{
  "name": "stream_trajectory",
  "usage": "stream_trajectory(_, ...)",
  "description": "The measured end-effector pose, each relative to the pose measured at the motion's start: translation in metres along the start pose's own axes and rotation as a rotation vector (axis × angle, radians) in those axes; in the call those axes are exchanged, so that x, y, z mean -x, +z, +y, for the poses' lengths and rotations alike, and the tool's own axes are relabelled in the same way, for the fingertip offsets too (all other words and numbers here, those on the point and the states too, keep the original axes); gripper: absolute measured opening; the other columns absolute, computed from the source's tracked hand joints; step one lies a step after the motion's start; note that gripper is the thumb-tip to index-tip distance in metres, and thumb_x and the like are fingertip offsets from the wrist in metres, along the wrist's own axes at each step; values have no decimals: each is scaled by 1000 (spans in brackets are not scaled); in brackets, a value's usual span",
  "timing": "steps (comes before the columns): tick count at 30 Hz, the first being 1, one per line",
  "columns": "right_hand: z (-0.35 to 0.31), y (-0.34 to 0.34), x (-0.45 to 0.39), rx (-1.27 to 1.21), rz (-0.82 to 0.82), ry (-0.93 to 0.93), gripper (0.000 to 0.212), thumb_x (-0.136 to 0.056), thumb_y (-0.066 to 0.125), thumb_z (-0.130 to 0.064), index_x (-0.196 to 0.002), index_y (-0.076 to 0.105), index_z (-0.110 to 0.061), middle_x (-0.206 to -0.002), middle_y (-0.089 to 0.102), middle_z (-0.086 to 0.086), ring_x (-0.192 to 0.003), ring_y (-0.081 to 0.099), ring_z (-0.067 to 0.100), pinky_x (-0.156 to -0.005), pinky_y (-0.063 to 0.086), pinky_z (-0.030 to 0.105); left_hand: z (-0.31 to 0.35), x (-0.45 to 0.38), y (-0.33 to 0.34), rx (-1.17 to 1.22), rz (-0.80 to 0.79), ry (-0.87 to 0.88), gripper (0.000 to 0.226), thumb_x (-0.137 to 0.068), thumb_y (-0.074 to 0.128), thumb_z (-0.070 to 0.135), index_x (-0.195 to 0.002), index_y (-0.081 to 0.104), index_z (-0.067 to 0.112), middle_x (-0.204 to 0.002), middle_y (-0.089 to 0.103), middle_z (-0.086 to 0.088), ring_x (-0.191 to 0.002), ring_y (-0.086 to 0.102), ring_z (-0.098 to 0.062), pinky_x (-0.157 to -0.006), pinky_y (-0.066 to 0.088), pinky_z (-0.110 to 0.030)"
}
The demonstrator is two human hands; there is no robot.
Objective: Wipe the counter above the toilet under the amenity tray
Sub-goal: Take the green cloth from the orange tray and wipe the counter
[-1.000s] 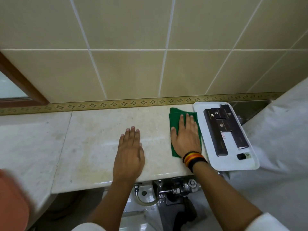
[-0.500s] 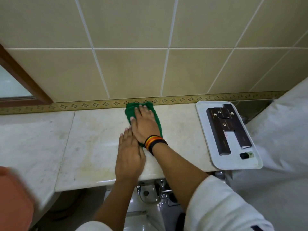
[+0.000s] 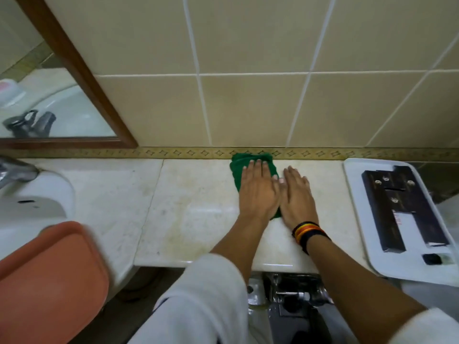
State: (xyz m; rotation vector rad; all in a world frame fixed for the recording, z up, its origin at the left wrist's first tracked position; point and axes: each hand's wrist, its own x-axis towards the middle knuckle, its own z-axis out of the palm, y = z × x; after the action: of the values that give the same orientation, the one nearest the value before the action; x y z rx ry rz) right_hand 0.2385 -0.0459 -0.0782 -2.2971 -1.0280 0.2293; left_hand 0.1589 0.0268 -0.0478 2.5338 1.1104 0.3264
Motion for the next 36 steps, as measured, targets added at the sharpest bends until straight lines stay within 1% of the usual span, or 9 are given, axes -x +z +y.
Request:
stream_trajectory(3,2,1,-1,-1,14,-13,58,-110,25,-36,-155,43,-4,-164,40,12,-155,30,23,-130,12,39,-14,0,14,-97,-11,-53,63,-109,24,33,-165,17,3,-173,18,-14,-162,10,-27,-133,4,-43)
stream_trajectory(8,1,2,1,7,5,-32,57,-110,27,-36,-154,45,-3,-163,40,13,-155,30,24,-130,14,42,-86,12,-18,-140,6,-119,65,-109,20,37,-165,15,5,-174,17,-12,-162,11,-29,-132,11,-48)
stream_trajectory(13,1,4,1,18,15,-24,55,-111,29,-36,-153,46,-4,-163,41,13,-155,29,25,-130,12,41,-218,38,-80,-239,79,-419,63,-111,18,36,-165,15,4,-173,17,-16,-161,15,-34,-132,14,-50)
stream_trajectory(16,1,5,0,29,13,-20,59,-111,26,-39,-154,45,-4,-164,39,13,-156,27,24,-130,11,40,-249,56,-97,-247,91,-536,63,-111,19,35,-164,16,0,-172,19,-17,-161,15,-35,-131,12,-50)
stream_trajectory(21,-2,3,4,33,-3,-21,61,-110,24,-42,-154,44,-5,-166,37,13,-156,25,25,-130,10,41,-186,119,-70,-245,108,-519,65,-110,18,36,-163,18,-3,-171,20,-19,-160,16,-35,-130,14,-51)
stream_trajectory(25,-4,3,7,76,-9,-51,62,-110,24,-41,-153,44,-2,-164,37,16,-156,26,28,-130,11,45,-99,157,-32,-198,45,-400,72,-107,6,45,-164,12,1,-173,8,-18,-162,7,-35,-130,12,-52)
stream_trajectory(30,-3,6,4,74,10,-63,59,-110,25,-37,-152,45,-1,-163,40,17,-155,29,29,-129,12,46,-14,118,9,-138,-14,-201,72,-106,17,42,-165,9,3,-173,8,-18,-162,5,-33,-132,2,-52)
stream_trajectory(33,-1,7,3,10,32,-47,57,-110,24,-35,-151,47,-2,-160,44,17,-152,33,28,-129,15,45,-3,78,15,-121,-39,-121,70,-105,26,38,-165,11,4,-174,12,-16,-163,6,-29,-132,0,-48)
stream_trajectory(36,0,7,3,-66,56,-32,56,-110,24,-35,-146,52,-2,-153,53,18,-145,43,31,-126,23,48,-14,50,16,-116,-43,-52,66,-107,24,36,-165,16,6,-174,16,-12,-163,8,-25,-133,1,-45)
